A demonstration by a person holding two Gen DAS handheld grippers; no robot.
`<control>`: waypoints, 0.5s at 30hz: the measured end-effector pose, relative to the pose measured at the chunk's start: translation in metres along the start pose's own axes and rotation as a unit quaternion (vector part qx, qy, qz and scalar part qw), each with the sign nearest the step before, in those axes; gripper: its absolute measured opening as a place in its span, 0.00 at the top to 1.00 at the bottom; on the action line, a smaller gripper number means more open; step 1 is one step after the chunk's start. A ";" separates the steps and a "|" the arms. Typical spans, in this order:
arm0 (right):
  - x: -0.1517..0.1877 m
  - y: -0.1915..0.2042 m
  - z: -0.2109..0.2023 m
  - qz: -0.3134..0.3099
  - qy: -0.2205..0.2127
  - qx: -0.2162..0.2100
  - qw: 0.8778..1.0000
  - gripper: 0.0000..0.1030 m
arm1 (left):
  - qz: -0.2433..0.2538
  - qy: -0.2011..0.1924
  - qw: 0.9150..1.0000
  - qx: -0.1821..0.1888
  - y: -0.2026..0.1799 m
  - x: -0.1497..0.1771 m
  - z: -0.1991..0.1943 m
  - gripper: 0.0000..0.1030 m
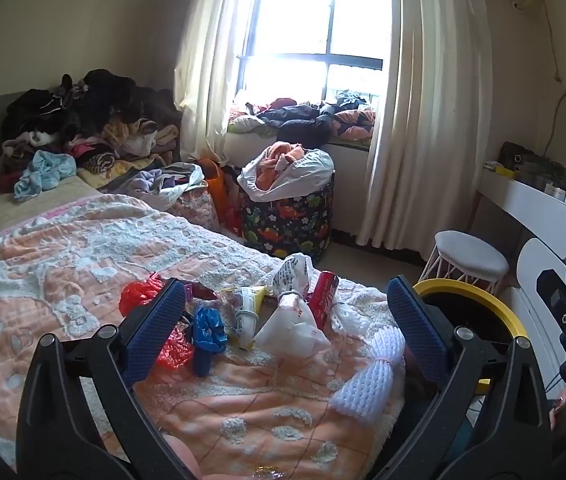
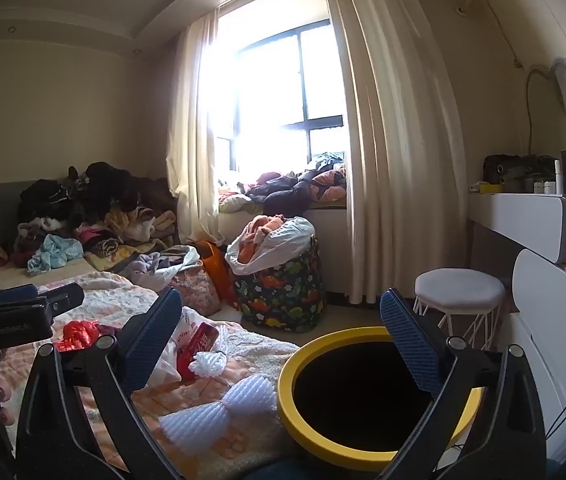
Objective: Collect trash
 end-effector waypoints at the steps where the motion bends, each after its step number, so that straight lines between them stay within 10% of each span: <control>1: 0.000 0.000 0.000 0.000 0.000 0.000 1.000 0.06 | 0.001 -0.001 1.000 -0.001 0.000 0.000 0.000 0.10; 15: 0.004 0.000 0.000 0.000 0.004 -0.001 1.000 0.06 | 0.000 -0.001 1.000 0.000 0.000 0.000 0.000 0.10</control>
Point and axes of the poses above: each gripper's, at about its wrist camera, not at the fingertips, and z roughly the way its jaws point, y to its left, x to its underside, the point moved 3 cm from there along z, roughly the way its jaws point, and after that the axes turned 12 degrees about y, right-handed, at the moved point
